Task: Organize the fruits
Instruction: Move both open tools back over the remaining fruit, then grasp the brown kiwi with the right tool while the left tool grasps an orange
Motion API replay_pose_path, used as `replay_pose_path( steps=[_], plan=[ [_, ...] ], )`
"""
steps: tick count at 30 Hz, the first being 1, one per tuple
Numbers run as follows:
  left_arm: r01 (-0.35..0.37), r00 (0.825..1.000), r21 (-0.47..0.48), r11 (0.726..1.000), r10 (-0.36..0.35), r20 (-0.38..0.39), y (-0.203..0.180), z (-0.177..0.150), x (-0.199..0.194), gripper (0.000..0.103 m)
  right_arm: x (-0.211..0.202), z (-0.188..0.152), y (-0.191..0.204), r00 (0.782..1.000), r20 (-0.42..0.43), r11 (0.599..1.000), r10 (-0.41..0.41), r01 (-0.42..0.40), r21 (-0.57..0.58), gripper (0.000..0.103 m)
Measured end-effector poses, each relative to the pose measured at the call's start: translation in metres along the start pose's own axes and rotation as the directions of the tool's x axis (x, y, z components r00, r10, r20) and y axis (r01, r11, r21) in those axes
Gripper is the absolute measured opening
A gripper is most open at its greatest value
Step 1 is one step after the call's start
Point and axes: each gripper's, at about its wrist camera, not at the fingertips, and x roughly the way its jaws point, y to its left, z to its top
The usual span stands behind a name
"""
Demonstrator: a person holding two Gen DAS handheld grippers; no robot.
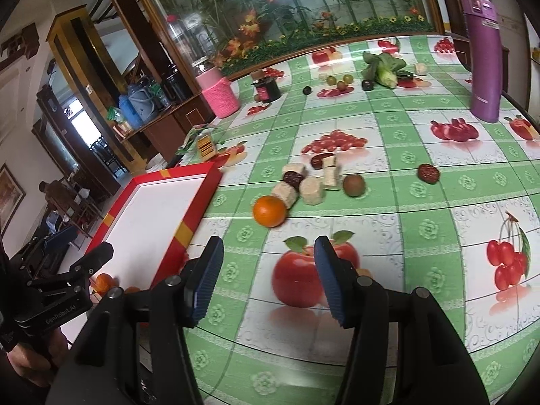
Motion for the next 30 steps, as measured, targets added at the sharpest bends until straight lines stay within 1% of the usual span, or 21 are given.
replay_pose_path(
  steps=[3, 6, 10, 14, 17, 20, 24, 27, 30],
  plan=[
    [0.027, 1.000, 0.029, 0.999, -0.027, -0.008, -0.015, 0.005, 0.004, 0.083, -0.006, -0.001, -0.019, 1.000, 0.009, 0.999, -0.027, 0.027, 0.025, 0.058],
    [0.070, 0.997, 0.065, 0.995, -0.068, -0.021, -0.035, 0.013, 0.011, 0.083, -0.014, 0.000, -0.045, 0.998, 0.016, 0.996, -0.059, 0.058, 0.075, 0.058],
    [0.133, 0.990, 0.088, 0.987, -0.128, -0.052, -0.058, 0.023, 0.021, 0.083, -0.023, 0.000, -0.076, 0.996, 0.022, 0.985, -0.090, 0.086, 0.147, 0.058],
    [0.184, 0.980, 0.094, 0.978, -0.176, -0.089, -0.077, 0.032, 0.035, 0.083, -0.025, 0.005, -0.092, 0.994, 0.015, 0.981, -0.110, 0.106, 0.164, 0.058],
    [0.216, 0.971, 0.089, 0.972, -0.203, -0.129, -0.088, 0.036, 0.048, 0.083, -0.019, 0.011, -0.097, 0.992, -0.004, 0.980, -0.128, 0.128, 0.153, 0.058],
    [0.245, 0.959, 0.072, 0.967, -0.230, -0.163, -0.091, 0.036, 0.057, 0.083, -0.007, 0.019, -0.099, 0.993, -0.037, 0.983, -0.110, 0.115, 0.141, 0.058],
    [0.260, 0.951, 0.062, 0.964, -0.244, -0.191, -0.090, 0.035, 0.065, 0.083, 0.020, 0.034, -0.086, 0.988, -0.091, 0.989, -0.122, 0.129, 0.072, 0.058],
    [0.292, 0.936, 0.032, 0.956, -0.279, -0.212, -0.088, 0.037, 0.070, 0.083, 0.043, 0.043, -0.072, 0.985, -0.122, 0.992, -0.119, 0.122, 0.017, 0.058],
    [0.316, 0.927, 0.022, 0.949, -0.304, -0.219, -0.090, 0.042, 0.074, 0.083, 0.062, 0.048, -0.062, 0.979, -0.130, 0.987, -0.159, 0.156, -0.035, 0.058]
  ],
)
